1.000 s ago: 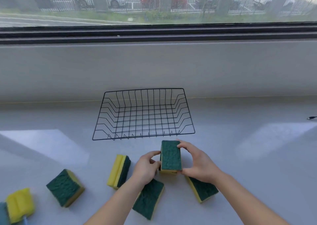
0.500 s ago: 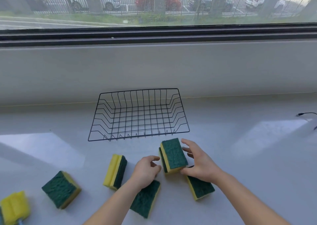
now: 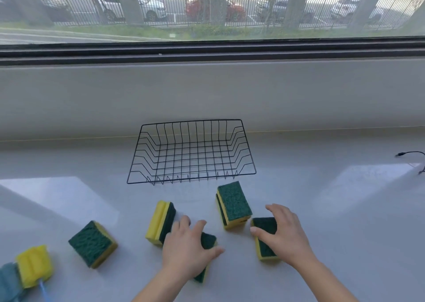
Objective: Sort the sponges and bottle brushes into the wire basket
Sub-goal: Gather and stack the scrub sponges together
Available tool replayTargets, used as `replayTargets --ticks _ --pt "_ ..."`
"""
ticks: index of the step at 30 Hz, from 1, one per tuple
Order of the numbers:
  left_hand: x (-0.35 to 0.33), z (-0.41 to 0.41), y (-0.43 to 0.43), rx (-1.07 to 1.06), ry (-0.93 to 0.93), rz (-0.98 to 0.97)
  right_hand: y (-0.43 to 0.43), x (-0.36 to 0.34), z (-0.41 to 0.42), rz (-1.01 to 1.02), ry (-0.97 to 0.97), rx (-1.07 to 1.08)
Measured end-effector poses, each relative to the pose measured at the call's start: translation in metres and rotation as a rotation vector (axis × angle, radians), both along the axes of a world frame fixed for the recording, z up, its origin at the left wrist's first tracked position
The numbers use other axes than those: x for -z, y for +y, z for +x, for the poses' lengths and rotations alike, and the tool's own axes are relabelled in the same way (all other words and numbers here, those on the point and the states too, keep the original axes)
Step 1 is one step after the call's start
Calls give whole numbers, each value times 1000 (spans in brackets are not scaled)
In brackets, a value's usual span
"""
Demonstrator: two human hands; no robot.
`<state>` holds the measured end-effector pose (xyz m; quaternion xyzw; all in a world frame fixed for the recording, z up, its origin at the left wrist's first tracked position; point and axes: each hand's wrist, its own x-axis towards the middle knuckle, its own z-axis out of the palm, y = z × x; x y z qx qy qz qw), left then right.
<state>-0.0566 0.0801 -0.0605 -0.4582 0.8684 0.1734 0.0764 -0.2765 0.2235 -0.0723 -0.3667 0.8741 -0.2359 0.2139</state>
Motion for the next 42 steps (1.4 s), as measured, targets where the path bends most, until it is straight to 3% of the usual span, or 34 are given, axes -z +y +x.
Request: replayTargets --ticks 5,10,12,14,19,21,24,28,32,36,42 --pt "11 9 13 -72 17 77 13 8 36 297 216 -77" --pt "4 11 8 -311 410 367 18 8 42 237 194 -44" --pt "1 12 6 -455 631 624 22 6 42 184 105 4" --pt "3 15 6 -551 716 769 26 2 42 130 1 55" --pt "14 28 10 -593 619 578 38 -12 46 -119 -233 202" --pt "13 32 11 -611 607 534 41 -20 54 -282 -458 315" --pt "12 30 12 -672 669 639 43 -25 67 -473 -780 439" --pt "6 13 24 -416 716 569 41 -27 77 -597 -1090 493" --pt "11 4 41 -72 670 498 41 -29 79 -628 -1238 496" --pt "26 4 43 209 499 330 46 -28 75 -633 -1234 502" --pt "34 9 36 356 378 116 56 -19 70 -558 -1161 522"
